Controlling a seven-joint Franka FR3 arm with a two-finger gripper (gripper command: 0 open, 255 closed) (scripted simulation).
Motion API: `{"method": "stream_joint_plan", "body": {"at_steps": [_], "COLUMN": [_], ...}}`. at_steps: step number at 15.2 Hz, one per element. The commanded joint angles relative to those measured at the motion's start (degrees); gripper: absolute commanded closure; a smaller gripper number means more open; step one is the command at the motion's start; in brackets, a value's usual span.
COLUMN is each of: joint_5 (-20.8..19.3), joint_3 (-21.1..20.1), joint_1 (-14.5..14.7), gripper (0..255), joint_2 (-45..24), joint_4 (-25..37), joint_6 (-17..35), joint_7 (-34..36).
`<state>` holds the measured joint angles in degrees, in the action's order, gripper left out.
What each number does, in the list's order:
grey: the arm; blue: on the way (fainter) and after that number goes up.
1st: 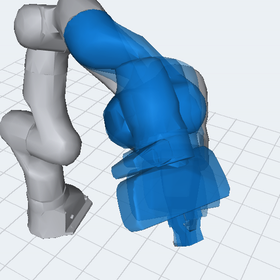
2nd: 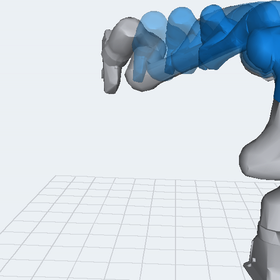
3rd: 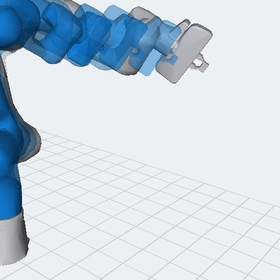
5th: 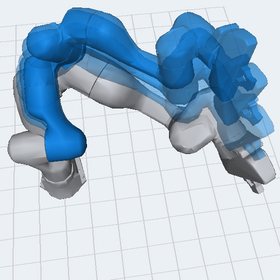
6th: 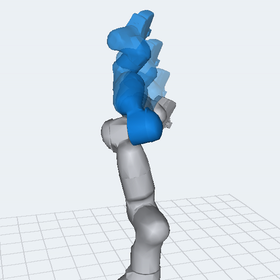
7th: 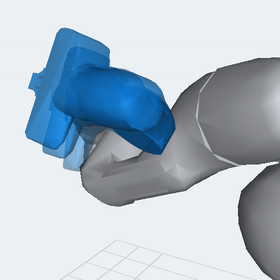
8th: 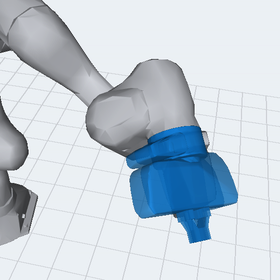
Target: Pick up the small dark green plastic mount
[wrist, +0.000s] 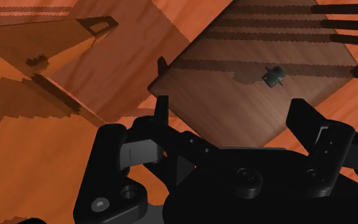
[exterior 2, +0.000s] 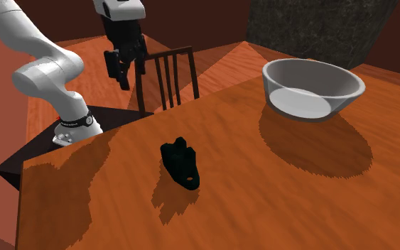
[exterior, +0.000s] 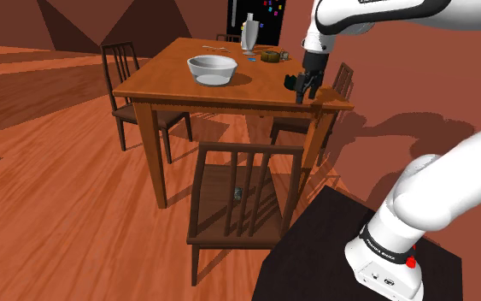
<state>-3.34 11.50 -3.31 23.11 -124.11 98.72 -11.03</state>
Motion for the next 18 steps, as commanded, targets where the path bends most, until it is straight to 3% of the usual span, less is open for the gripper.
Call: {"method": "stream_joint_plan", "body": {"at_steps": [1, 11, 18], "joint_5": [0.00, 3.77, 9.85], "joint_3": [1.45, 7.98, 10.23], "joint_1": [-0.25, -3.05, -8.44], "gripper": [0, 0, 0], "joint_2": [-3.95, -23.99, -41.31], "joint_4": [3.70, 25.70, 48.49], "joint_6": [0.52, -0.75, -6.48], "joint_7": [-2.14, -14.00, -21.61]}}
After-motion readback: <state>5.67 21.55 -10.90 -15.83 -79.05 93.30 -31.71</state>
